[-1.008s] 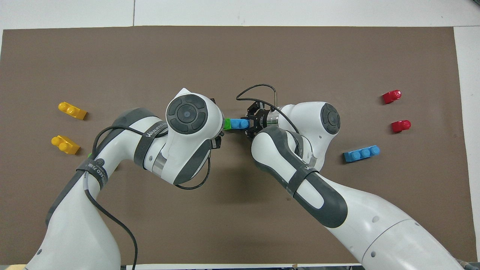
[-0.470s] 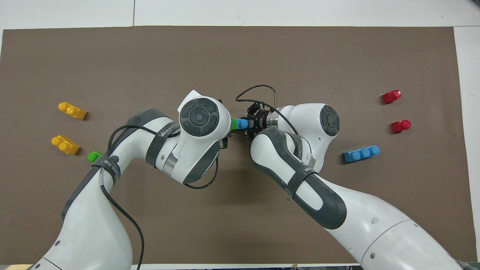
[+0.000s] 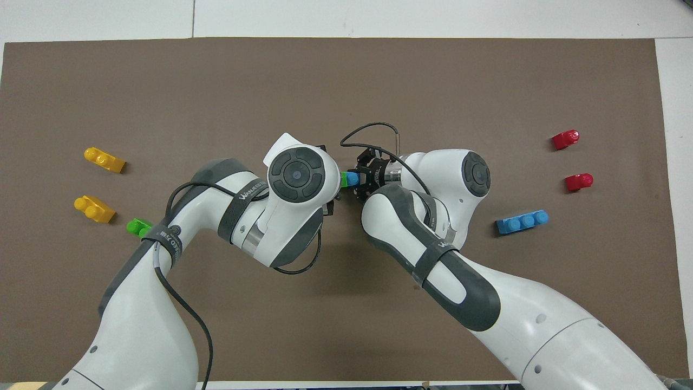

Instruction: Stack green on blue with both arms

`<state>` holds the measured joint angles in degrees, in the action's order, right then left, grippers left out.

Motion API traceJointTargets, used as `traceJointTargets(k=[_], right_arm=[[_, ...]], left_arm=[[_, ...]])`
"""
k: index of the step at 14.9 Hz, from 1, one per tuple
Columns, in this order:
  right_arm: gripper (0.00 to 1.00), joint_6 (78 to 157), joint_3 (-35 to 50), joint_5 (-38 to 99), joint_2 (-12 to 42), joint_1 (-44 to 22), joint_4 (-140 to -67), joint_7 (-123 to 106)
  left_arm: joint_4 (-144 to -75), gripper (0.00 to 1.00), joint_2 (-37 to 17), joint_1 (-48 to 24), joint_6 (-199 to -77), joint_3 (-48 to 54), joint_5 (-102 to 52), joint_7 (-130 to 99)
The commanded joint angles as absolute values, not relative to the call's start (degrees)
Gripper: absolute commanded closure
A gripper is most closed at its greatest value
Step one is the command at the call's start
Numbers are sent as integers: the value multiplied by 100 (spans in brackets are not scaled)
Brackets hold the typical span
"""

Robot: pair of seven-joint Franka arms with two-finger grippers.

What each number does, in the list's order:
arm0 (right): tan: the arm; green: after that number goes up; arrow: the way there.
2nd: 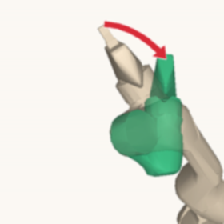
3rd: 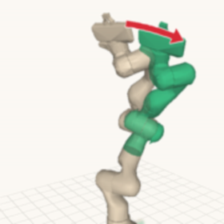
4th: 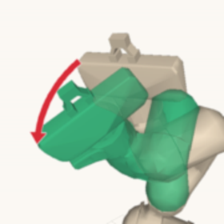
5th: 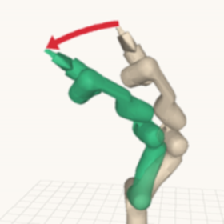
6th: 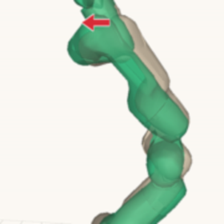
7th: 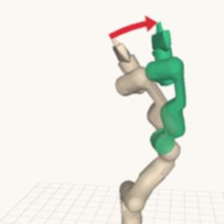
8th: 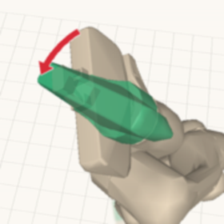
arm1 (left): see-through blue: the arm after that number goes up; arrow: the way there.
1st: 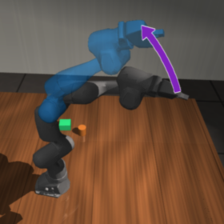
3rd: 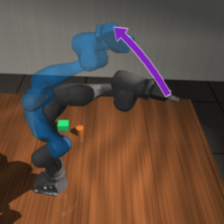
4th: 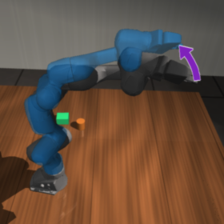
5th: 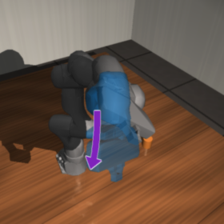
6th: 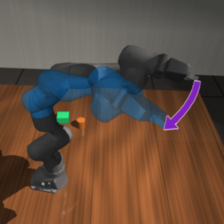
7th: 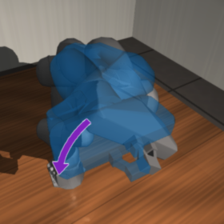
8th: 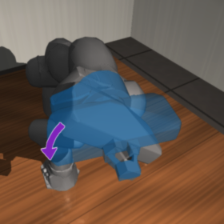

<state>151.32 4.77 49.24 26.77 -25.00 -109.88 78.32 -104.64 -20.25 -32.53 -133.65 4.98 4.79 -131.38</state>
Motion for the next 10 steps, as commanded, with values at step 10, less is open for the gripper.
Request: traceJointTargets(k=[10], right_arm=[[100,15451,475,5089,2900,-2522,-11074,7682]], left_arm=[[-10538,100,-2268,-3322,-13781,396,878,-13272]])
